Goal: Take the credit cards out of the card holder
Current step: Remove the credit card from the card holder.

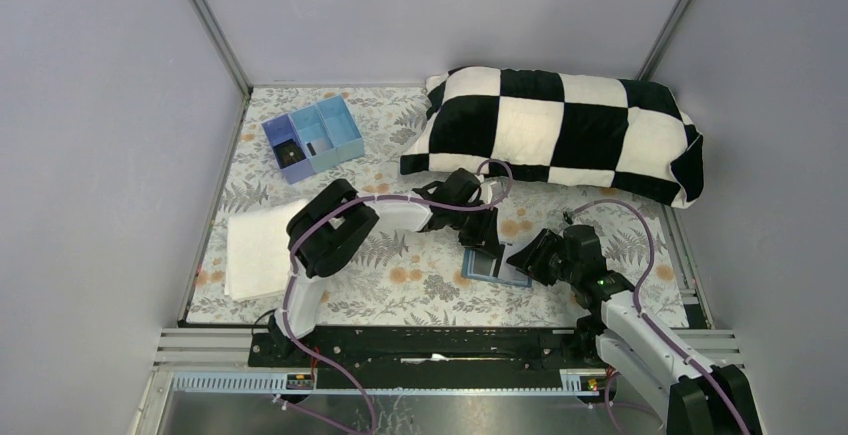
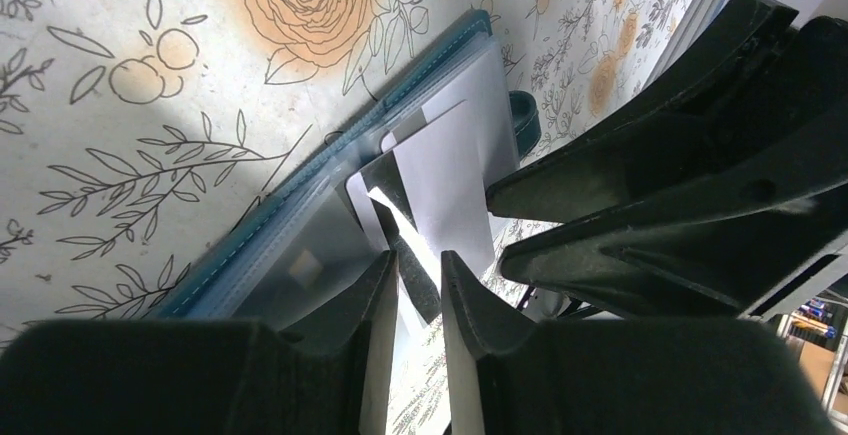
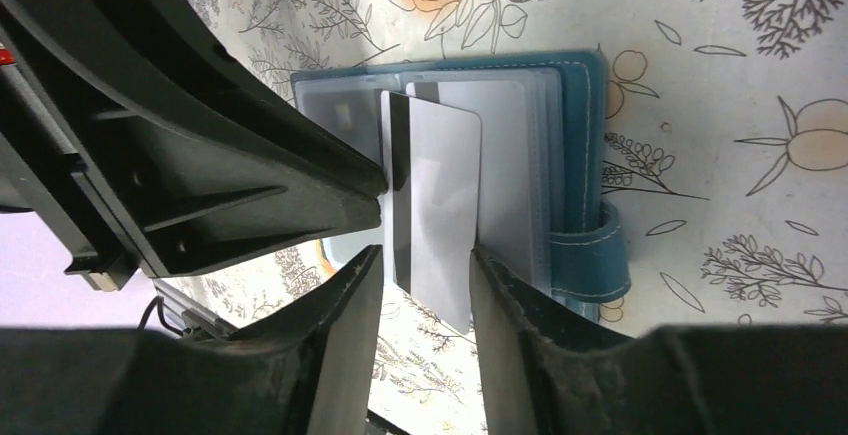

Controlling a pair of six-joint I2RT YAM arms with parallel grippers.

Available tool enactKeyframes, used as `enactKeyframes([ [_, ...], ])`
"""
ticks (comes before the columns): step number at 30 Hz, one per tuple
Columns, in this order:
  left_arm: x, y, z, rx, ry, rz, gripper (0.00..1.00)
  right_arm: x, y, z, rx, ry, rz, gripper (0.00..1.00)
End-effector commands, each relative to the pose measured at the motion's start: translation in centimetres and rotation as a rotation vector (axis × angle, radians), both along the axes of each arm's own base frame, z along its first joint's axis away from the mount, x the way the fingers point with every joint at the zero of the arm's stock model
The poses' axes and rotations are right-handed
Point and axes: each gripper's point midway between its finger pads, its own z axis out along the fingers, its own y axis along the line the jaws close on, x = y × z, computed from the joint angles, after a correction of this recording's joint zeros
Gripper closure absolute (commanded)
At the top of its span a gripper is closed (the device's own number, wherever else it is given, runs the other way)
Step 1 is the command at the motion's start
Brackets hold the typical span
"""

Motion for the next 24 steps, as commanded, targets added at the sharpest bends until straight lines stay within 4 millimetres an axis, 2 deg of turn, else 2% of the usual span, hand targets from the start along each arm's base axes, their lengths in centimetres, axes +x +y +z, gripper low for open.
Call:
enactKeyframes([
  [1,1.1,0.3,0.4,0.001,-0.045,0.047,0.73,-0.2,-0.4,-0.7,-0.034,0.020,-0.003,0.53],
  [7,1.4,0.8,1.3,-0.021,-0.047,0.059,0.73,-0.4,-0.6,-1.1,-0.037,0.031,-0.018,0.51],
  [13,1.2,0.8,5.8,-0.123,-0.096,0.087,0.74,-0.7,-0.7,-1.3,-0.048,0.038,-0.009,0.50],
  [20,0.6,0.2,4.3,-0.142,-0.026,0.073,0.75,-0.5,-1.2,-1.3,-0.070,0.041,-0.036,0.50],
  [24,0.6,0.4,2.8,-0.098,-0.011,0.092,0.75,-0.7,-1.5,-1.6,-0.083,0.058,-0.050,0.49],
])
